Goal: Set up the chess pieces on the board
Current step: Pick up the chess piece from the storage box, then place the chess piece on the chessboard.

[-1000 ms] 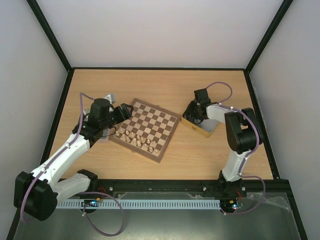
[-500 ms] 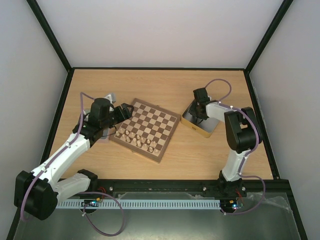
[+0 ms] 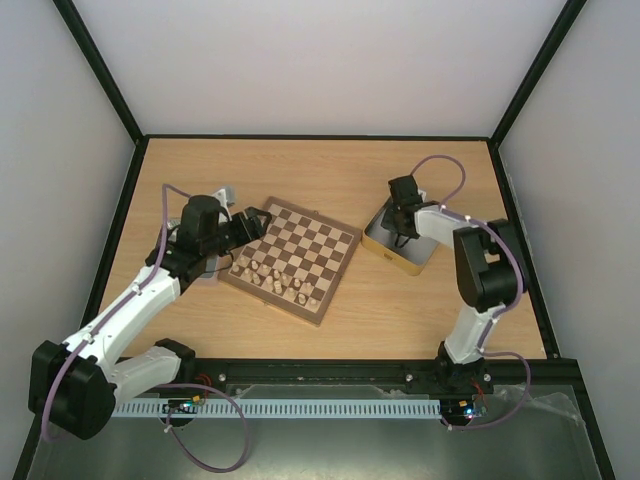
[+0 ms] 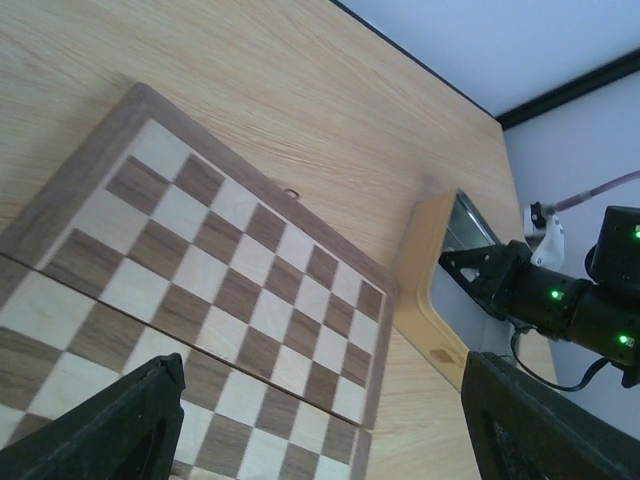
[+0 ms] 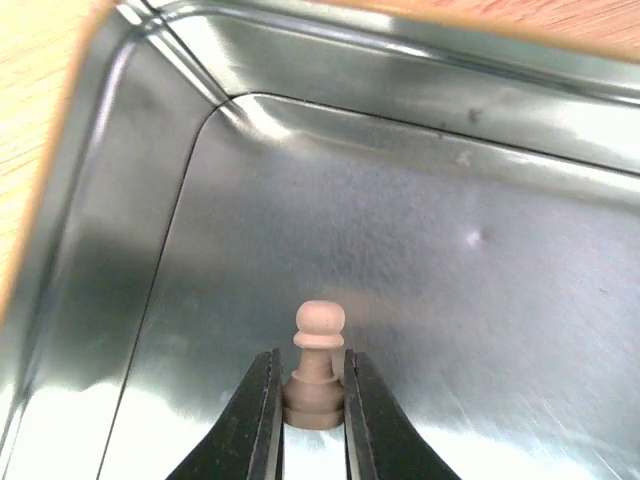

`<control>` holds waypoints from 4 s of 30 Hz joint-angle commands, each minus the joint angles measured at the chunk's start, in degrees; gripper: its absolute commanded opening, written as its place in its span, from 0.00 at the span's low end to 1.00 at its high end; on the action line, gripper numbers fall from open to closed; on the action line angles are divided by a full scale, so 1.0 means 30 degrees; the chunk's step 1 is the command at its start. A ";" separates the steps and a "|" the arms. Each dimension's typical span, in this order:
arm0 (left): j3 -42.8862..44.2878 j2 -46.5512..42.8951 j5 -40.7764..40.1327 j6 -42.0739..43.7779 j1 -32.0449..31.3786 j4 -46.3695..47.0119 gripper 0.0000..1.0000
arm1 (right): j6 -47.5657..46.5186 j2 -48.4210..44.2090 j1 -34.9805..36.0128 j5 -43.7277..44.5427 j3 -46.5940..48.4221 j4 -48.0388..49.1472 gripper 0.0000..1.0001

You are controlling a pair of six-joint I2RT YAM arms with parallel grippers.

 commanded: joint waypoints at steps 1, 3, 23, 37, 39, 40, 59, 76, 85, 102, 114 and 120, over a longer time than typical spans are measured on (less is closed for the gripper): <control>0.0858 0.0682 0.3140 0.1088 -0.0040 0.1098 0.78 | -0.0511 -0.3724 0.0140 -0.0628 -0.1572 0.0668 0.08; 0.1273 0.1257 0.4485 0.1465 -0.0162 0.1186 0.78 | -0.0632 -0.5467 0.0141 -0.1984 -0.2497 0.1409 0.08; 0.3690 0.5068 1.2542 -0.2885 -0.2865 0.6735 0.90 | -0.4964 -1.3410 0.3538 -1.9090 -0.5374 0.4968 0.09; 0.3593 0.5676 1.5199 -0.4383 -0.3422 0.7913 0.48 | -0.7001 -1.4130 0.4389 -2.1180 -0.5054 0.3352 0.08; 0.3562 0.5802 1.5280 -0.4571 -0.3566 0.8106 0.42 | -0.7043 -1.4066 0.4389 -2.1091 -0.5004 0.3311 0.08; 0.3557 0.5878 1.5318 -0.4571 -0.3625 0.8143 0.40 | -0.7043 -1.4018 0.4389 -2.1041 -0.4994 0.3288 0.08; 0.4206 0.5955 1.3831 -0.1769 -0.4086 0.5259 0.03 | -0.6119 -1.4144 0.4385 -1.7846 -0.5025 0.3511 0.46; 0.2965 0.4481 -0.5051 0.6056 -0.8061 -0.0341 0.02 | -0.0563 -1.8180 0.4389 -0.1980 -0.7709 0.3573 0.69; 0.2115 0.6635 -0.8428 0.6482 -1.1348 -0.0513 0.02 | 0.0761 -1.8208 0.4389 0.0045 -0.8846 0.3517 0.69; 0.0380 0.7979 -0.5535 0.7901 -1.2142 0.1386 0.06 | 0.1255 -1.7050 0.4389 -0.0065 -0.9206 0.3716 0.70; 0.0496 0.8798 -0.5003 0.8194 -1.2141 0.1484 0.07 | 0.1242 -1.6786 0.4389 -0.0065 -0.9192 0.3712 0.70; 0.0716 0.9286 -0.5313 0.8300 -1.2167 0.1176 0.07 | 0.1241 -1.6608 0.4389 -0.0415 -0.9135 0.3847 0.70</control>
